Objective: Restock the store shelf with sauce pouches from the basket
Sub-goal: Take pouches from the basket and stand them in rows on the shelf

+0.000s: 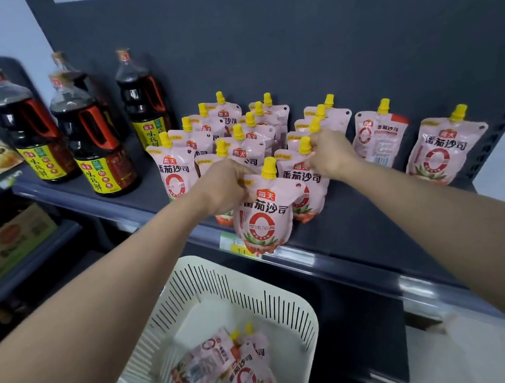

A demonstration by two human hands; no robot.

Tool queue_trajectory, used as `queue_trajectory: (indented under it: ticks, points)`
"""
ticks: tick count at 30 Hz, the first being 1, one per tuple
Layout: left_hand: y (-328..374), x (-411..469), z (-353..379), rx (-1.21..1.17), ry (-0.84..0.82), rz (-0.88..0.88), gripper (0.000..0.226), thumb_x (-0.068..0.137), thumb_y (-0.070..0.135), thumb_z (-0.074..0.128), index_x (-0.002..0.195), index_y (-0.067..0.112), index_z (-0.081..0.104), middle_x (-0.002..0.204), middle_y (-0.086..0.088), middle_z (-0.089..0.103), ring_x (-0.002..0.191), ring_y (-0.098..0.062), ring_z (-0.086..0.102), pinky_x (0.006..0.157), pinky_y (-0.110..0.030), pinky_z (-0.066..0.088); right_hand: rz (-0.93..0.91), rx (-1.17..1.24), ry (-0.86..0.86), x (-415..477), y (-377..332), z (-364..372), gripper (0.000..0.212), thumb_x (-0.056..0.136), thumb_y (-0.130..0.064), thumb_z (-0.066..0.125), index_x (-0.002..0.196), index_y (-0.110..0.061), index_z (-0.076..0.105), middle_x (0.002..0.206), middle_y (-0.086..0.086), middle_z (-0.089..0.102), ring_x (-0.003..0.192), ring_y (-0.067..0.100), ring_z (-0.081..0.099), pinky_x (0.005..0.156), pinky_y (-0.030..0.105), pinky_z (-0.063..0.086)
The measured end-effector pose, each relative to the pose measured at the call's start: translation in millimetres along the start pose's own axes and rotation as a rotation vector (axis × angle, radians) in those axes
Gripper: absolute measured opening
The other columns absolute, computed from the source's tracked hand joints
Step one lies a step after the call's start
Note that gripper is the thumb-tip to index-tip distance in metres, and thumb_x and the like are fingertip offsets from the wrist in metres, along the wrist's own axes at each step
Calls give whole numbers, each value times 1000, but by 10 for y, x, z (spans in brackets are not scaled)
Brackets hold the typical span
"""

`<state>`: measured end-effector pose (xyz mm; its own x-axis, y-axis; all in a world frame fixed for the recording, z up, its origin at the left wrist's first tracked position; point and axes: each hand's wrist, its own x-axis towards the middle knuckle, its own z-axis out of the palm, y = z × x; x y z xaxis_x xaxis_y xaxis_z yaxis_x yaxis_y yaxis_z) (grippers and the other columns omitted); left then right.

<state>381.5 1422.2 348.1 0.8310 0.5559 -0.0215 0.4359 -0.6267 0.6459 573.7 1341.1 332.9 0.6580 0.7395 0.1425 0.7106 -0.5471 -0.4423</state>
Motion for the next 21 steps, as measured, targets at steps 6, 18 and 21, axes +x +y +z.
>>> queue_trajectory:
  ticks: [6,18,21]
  points:
    - [86,178,117,5,-28,16,34,85,-7,55,115,4,66,114,-11,69,106,-25,64,90,-31,52,9,-21,7,56,47,-103,19,80,9,55,66,-3,59,71,9,51,71,26,50,61,30,43]
    - [163,491,310,-73,-1,11,38,84,-15,48,115,-1,65,112,-14,68,107,-22,62,76,-17,45,-6,52,52,-47,151,-253,25,81,10,56,95,-3,73,112,13,69,106,30,63,92,45,52]
    - [175,546,335,-61,-48,5,34,85,-11,52,115,-2,65,114,-15,67,105,-23,61,78,-23,48,-5,30,64,-81,160,-276,24,79,13,53,93,7,71,108,21,69,105,37,63,88,49,54]
